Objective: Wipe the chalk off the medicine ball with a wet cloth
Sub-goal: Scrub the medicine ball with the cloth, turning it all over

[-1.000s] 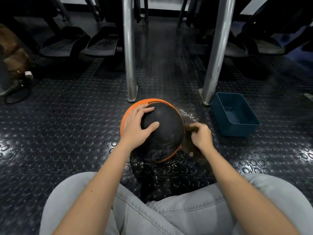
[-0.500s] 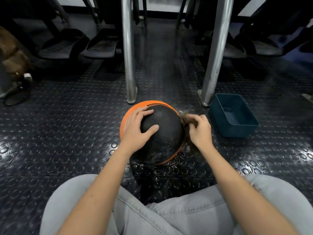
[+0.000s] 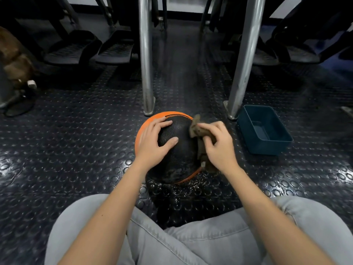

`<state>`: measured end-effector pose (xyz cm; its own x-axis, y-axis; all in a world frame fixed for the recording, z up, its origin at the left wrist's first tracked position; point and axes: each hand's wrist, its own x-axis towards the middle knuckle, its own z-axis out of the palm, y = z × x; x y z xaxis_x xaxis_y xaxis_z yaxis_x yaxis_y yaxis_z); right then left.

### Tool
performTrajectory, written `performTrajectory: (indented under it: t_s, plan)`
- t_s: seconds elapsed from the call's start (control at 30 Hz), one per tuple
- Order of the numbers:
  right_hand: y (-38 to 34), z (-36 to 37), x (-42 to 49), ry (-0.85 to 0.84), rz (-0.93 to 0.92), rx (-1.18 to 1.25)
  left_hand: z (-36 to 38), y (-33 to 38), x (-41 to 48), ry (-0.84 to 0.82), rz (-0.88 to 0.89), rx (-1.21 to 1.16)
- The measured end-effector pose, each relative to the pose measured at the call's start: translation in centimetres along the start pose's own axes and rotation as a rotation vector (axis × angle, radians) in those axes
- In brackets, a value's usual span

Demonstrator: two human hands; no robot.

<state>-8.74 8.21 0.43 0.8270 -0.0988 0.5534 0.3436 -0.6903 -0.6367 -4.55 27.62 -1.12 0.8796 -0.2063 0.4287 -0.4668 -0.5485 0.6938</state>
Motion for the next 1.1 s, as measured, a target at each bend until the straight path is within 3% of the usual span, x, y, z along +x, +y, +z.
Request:
performTrajectory:
  t_s: [0.07,0.17,0.23,0.33,0.43,0.57,0.67,0.83,1.0,1.1]
  plan:
    - [1.0,0.4,-0.5,-0.064,-0.019,-0.009,0.1,0.0,0.3,-0.002,-0.003,-0.006]
    - [4.0,0.4,-0.5,-0.126,0.320,-0.136,0.0,0.2,0.5,-0.007,-0.004,-0.017]
    - [4.6,0.4,-0.4,-0.104,0.400,-0.197,0.1,0.3,0.3,0.005,-0.012,-0.013]
    - [1.4,0.4,-0.1,0.032,0.187,-0.071,0.1,0.2,0.0,0.037,-0.021,-0.014]
    - [0.6,0.9,-1.4,-0.056,-0.005,-0.016,0.1,-0.1,0.2,0.034,-0.039,-0.023]
    - [4.1,1.0,-1.0,-0.064,0.366,-0.083,0.5,0.5,0.1,0.103,-0.026,-0.049]
    - [4.8,1.6,-1.1,-0.093,0.436,-0.126,1.0,1.5,-0.5,0.173,0.174,0.060]
    - [3.4,1.4,-0.7,-0.132,0.402,-0.106,1.3,2.6,-1.0,-0.027,0.044,0.227]
    - [-1.2,2.3,-3.6,-0.155,0.035,-0.084,0.9,1.5,0.2,0.095,-0.086,0.319]
    - [-0.9,2.8,-3.4,-0.198,-0.069,-0.115,-0.4,0.1,0.3,0.173,-0.090,0.255]
